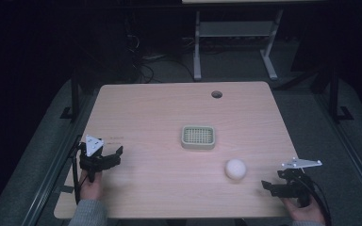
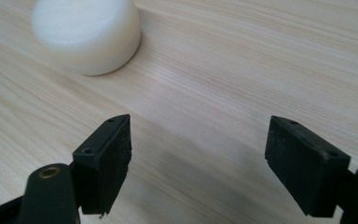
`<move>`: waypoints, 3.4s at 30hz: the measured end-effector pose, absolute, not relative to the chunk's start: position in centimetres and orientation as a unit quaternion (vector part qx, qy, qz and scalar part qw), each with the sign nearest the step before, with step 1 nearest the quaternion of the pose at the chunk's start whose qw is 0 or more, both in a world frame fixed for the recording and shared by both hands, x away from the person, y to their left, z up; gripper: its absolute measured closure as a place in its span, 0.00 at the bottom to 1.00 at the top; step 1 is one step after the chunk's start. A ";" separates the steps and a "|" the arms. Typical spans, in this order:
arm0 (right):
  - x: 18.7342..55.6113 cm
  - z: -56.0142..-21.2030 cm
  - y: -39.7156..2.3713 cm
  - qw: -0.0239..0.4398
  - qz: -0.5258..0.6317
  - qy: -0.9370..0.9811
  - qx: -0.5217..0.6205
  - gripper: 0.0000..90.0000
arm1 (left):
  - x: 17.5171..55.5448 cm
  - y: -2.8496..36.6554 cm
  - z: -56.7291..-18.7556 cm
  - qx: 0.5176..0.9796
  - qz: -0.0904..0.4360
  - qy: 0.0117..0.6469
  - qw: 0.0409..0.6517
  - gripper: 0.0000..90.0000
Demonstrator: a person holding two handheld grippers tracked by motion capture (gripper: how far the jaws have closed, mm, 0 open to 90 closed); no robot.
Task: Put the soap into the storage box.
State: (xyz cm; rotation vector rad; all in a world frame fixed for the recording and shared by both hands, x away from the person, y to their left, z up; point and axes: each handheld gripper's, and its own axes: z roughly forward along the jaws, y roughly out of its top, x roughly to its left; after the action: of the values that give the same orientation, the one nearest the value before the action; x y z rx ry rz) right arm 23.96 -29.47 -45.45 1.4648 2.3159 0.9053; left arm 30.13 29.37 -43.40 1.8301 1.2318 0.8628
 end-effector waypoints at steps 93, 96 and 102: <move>30.9 -39.0 -20.1 0.054 0.217 0.906 0.359 0.19 | 29.9 29.6 -43.1 0.710 0.337 0.481 0.389 0.16; 31.1 -38.9 -19.9 0.054 0.213 0.909 0.355 0.19 | 29.9 29.6 -43.1 0.709 0.337 0.481 0.390 0.16; 31.3 -39.0 -19.6 0.050 0.206 0.912 0.352 0.18 | 29.9 29.6 -43.1 0.709 0.337 0.481 0.390 0.17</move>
State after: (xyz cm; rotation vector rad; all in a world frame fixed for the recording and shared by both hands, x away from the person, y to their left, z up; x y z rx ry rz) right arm 31.30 -19.59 -39.02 1.0708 2.7765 0.6266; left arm 29.92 29.59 -43.09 1.8008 1.2230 0.8569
